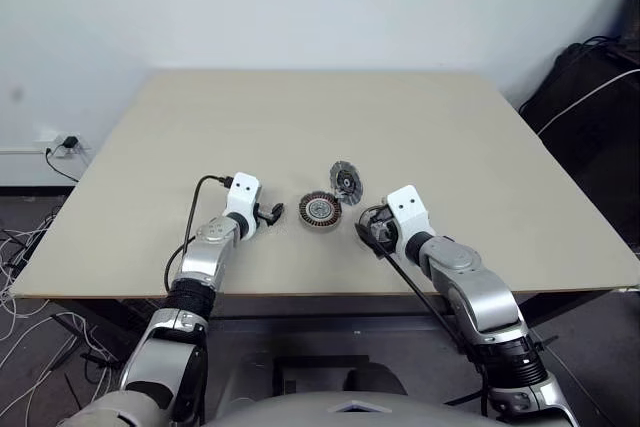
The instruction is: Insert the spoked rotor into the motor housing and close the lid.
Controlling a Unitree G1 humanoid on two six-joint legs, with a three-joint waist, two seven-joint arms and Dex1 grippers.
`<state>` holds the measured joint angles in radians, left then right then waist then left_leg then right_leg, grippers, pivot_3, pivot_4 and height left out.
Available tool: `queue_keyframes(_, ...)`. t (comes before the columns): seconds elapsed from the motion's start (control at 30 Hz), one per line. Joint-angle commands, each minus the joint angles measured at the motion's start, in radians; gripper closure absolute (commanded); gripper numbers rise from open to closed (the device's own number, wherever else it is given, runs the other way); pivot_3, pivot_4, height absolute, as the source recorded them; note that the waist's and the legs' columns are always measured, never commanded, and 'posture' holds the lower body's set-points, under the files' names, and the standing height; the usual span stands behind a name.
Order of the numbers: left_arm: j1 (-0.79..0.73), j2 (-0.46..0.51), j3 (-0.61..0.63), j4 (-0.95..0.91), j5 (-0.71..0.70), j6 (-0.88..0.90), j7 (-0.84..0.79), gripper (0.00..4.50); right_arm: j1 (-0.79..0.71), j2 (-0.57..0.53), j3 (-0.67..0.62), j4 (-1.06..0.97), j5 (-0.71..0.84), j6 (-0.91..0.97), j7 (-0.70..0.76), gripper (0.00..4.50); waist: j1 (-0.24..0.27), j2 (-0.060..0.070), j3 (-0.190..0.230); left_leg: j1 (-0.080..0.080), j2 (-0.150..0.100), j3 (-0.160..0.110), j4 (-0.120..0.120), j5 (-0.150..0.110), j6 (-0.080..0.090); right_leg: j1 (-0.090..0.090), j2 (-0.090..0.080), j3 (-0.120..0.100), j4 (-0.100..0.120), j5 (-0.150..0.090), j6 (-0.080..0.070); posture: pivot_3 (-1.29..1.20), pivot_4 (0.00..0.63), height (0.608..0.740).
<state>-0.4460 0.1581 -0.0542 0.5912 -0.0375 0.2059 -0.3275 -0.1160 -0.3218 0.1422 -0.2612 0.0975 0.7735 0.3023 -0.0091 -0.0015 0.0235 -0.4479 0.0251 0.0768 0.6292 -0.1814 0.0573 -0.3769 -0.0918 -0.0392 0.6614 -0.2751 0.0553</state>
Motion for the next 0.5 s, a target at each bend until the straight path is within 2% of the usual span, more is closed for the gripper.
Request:
queue_keyframes(0.03, -0.047, -0.009, -0.010, 0.022, 0.018, -0.040, 0.002, 0.02, -0.018, 0.002, -0.020, -0.035, -0.002, -0.013, -0.006, 0.02, -0.001, 0.000, 0.000, 0.000, 0.000, 0.000, 0.000, 0.000, 0.000, 0.000, 0.000, 0.000, 0.000, 0.000, 0.000, 0.00, 0.000, 0.740)
queue_keyframes(0.5, -0.082, -0.023, -0.045, 0.115, 0.075, -0.042, 0.010, 0.02, -0.007, 0.005, -0.029, -0.046, -0.001, -0.009, -0.018, 0.02, -0.001, 0.000, 0.000, 0.000, 0.000, 0.000, 0.000, 0.000, 0.000, 0.000, 0.000, 0.000, 0.000, 0.001, 0.001, 0.00, 0.000, 0.740)
